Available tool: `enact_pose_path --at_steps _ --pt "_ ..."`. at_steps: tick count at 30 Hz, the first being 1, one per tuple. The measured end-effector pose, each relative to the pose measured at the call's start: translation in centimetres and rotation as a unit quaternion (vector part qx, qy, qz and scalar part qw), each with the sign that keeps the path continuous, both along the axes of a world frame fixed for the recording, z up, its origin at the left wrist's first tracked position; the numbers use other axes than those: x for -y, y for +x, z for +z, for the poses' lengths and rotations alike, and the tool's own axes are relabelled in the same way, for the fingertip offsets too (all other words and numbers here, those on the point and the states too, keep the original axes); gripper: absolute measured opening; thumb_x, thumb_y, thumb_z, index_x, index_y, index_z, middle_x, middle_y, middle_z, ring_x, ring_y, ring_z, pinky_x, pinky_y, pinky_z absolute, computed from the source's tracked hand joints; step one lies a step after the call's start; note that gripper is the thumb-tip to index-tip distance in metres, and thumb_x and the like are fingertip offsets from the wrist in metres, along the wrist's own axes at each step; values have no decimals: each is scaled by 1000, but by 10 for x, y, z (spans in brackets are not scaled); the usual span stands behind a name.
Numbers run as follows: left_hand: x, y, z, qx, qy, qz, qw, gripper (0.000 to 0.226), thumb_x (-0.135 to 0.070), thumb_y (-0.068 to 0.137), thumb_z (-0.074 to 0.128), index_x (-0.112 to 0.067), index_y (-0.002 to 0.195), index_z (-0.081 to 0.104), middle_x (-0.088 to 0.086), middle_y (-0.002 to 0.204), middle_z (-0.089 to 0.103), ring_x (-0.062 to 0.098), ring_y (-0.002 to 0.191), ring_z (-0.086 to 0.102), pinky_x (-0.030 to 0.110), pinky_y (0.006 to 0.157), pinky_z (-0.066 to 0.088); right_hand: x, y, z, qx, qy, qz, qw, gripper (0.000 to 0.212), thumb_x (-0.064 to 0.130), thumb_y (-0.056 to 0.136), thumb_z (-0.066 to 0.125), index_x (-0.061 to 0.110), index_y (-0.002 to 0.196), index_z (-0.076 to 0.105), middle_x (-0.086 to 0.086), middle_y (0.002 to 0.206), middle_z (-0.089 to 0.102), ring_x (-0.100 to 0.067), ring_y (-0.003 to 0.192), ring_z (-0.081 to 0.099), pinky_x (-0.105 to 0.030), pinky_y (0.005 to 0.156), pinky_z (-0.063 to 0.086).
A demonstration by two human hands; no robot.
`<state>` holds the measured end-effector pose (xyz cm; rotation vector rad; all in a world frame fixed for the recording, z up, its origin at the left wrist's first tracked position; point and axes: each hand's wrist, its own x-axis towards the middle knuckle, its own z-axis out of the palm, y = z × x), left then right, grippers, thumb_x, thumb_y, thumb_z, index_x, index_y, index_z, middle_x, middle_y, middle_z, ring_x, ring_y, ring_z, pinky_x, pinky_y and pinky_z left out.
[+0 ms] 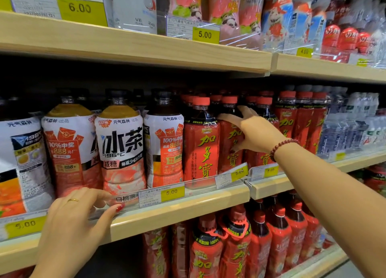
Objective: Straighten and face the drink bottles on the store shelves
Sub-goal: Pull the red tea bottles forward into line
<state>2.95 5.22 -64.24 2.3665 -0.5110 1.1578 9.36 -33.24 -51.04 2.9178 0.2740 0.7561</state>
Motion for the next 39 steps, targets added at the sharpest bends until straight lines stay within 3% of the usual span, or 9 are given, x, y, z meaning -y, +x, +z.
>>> enact_pose_path --at_steps 4,8,15,19,22,27,32,35,39 --pt "0 1 -1 2 1 -1 1000 29 -53 73 49 -27 80 59 -15 67 53 11 57 53 41 57 43 9 -4 2 -12 30 46 998 100 29 66 87 50 141 25 -21 153 24 -37 143 25 -45 106 39" --pt "1 1 -1 1 0 2 1000 31 -52 73 49 -25 79 60 -13 66 53 15 57 53 43 56 45 9 -7 0 3 34 50 998 97 31 68 86 49 143 27 -22 151 26 -36 143 22 -49 108 36" --pt "3 -2 1 -23 6 21 999 28 -49 72 54 -22 78 62 -11 66 54 16 59 54 43 58 45 0 -13 7 34 11 21 999 93 35 68 84 49 142 29 -17 124 40 -37 120 39 -46 91 47" --pt "5 -3 0 -19 6 32 999 19 -37 71 69 -20 77 61 -10 66 55 19 60 55 40 60 41 -4 -11 8 7 12 -3 1000 93 30 75 80 46 146 23 -22 138 36 -41 134 31 -52 100 44" --pt "7 -4 0 -23 1 41 999 27 -19 67 86 -19 75 60 -8 67 55 20 61 54 37 61 38 -9 -10 6 -26 24 -21 999 92 26 80 76 47 148 18 -26 153 23 -43 143 19 -54 110 35" --pt "6 -4 1 -29 4 38 999 25 -19 68 85 -18 76 62 -6 71 59 22 64 57 38 64 39 -19 -13 -7 -22 131 7 991 82 23 83 68 45 148 24 -24 157 22 -33 148 12 -44 113 29" --pt "5 -5 1 -31 2 36 999 23 -20 70 83 -19 77 61 -8 72 58 21 67 58 38 66 38 -38 -26 -38 102 284 67 951 51 28 93 57 29 143 42 -18 152 30 -32 140 25 -38 105 30" --pt "6 -7 2 -24 4 36 999 23 -20 71 83 -18 77 61 -12 71 53 21 67 57 36 66 37 -56 -33 -53 147 320 108 930 56 39 92 60 19 142 44 -10 142 46 -24 134 38 -37 108 32" --pt "7 -8 3 -27 -3 43 999 22 -20 71 82 -16 78 61 -12 72 53 22 69 58 38 67 39 -78 -33 -72 129 355 112 919 74 33 89 67 10 149 30 -9 152 38 -21 142 31 -30 114 24"
